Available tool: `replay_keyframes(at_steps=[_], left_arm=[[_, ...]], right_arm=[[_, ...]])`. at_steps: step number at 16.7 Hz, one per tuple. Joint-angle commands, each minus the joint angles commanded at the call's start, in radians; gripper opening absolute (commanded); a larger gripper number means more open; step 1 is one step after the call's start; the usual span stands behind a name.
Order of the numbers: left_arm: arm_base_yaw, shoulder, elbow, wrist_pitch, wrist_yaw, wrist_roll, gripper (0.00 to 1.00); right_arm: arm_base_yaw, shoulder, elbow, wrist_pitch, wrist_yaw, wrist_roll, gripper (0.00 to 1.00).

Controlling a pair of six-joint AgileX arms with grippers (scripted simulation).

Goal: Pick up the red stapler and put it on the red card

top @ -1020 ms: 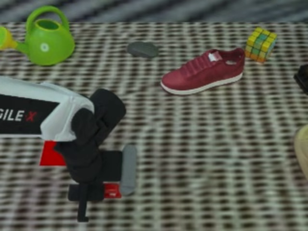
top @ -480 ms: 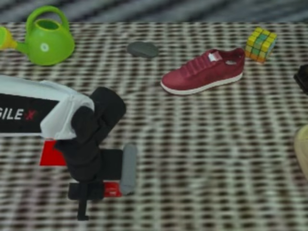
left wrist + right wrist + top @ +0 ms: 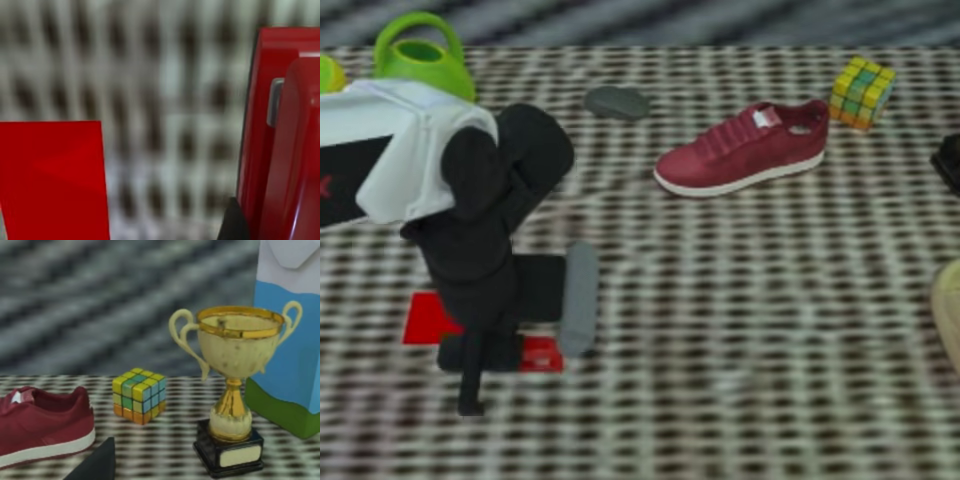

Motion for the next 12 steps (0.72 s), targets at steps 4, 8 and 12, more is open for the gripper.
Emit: replay_keyframes(at_steps=[4,8,12], left_arm=[[0.005,-0.037,0.036,-0.058,0.000,-0.006,0.00],[0.002,-0.032,0.036,-0.056,0.000,-0.001,0.00],[0.096,0.031,0.136,-0.090,0.001,0.087,0.00]], right_arm=[[0.000,0.000,0.000,0.000,0.000,0.000,1.00],[0.000,0.000,0.000,0.000,0.000,0.000,1.00],[0.000,0.000,0.000,0.000,0.000,0.000,1.00]])
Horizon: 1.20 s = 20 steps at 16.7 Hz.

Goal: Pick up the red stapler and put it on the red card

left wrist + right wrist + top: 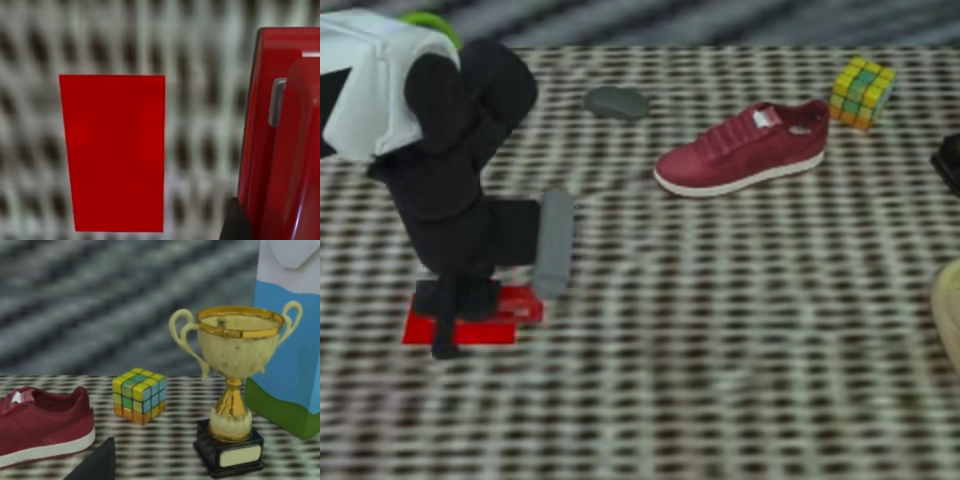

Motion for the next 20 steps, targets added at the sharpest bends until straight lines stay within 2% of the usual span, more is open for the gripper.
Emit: replay_keyframes(at_steps=[5,7,13,20], left_arm=[[0.180,0.118,0.175,-0.067,0.002,0.171,0.00],[0.222,0.143,0.215,-0.081,0.003,0.209,0.00],[0.224,0.147,0.206,-0.063,0.002,0.214,0.00],[0.222,0.244,0.023,0.225,0.003,0.211,0.00]], right_arm=[[0.000,0.000,0.000,0.000,0.000,0.000,1.00],[0.000,0.000,0.000,0.000,0.000,0.000,1.00],[0.000,0.000,0.000,0.000,0.000,0.000,1.00],[0.000,0.000,0.000,0.000,0.000,0.000,1.00]])
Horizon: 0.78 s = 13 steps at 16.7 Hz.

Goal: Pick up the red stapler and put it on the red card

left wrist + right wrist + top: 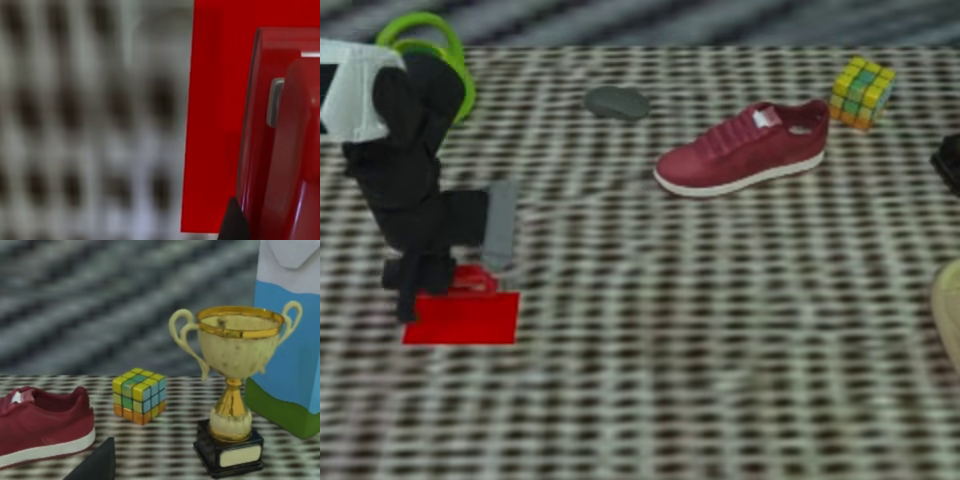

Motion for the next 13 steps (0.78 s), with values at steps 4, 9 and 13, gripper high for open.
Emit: replay_keyframes(at_steps=[4,9,13], left_arm=[[0.000,0.027,-0.050,0.064,0.000,0.000,0.00],[0.000,0.027,-0.050,0.064,0.000,0.000,0.15],[0.000,0.027,-0.050,0.064,0.000,0.000,0.45]], right_arm=[[0.000,0.000,0.000,0.000,0.000,0.000,1.00],[0.000,0.000,0.000,0.000,0.000,0.000,1.00],[0.000,0.000,0.000,0.000,0.000,0.000,1.00]])
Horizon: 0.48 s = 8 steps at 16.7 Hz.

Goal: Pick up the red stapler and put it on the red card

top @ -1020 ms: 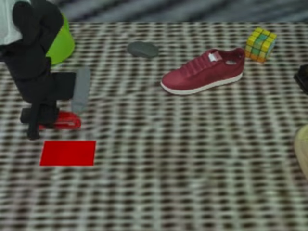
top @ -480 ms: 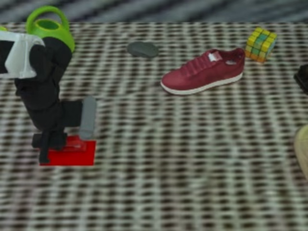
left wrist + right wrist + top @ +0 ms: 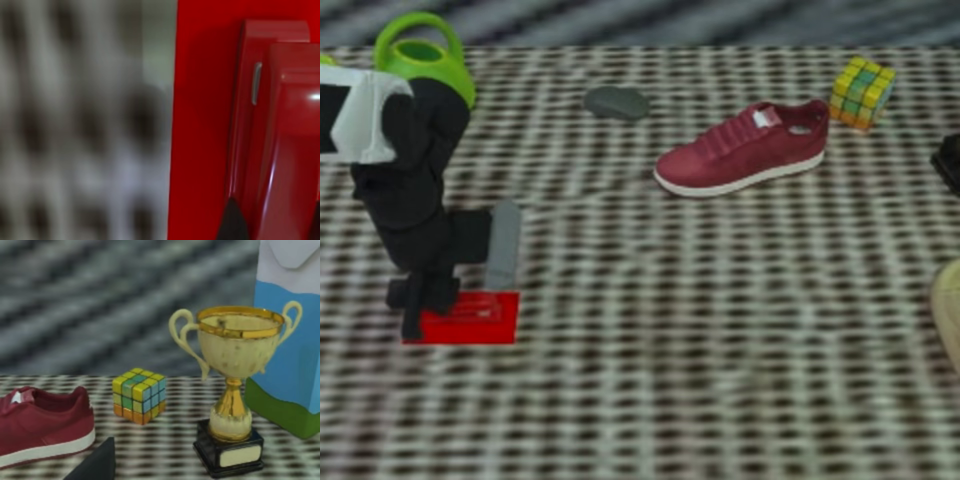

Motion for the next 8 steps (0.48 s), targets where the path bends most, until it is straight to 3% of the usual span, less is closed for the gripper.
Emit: replay_keyframes(at_steps=[7,8], left_arm=[[0.000,0.000,0.000,0.000,0.000,0.000,0.98],[0.000,0.000,0.000,0.000,0.000,0.000,1.00]], right_arm=[[0.000,0.000,0.000,0.000,0.000,0.000,1.00],[0.000,0.000,0.000,0.000,0.000,0.000,1.00]])
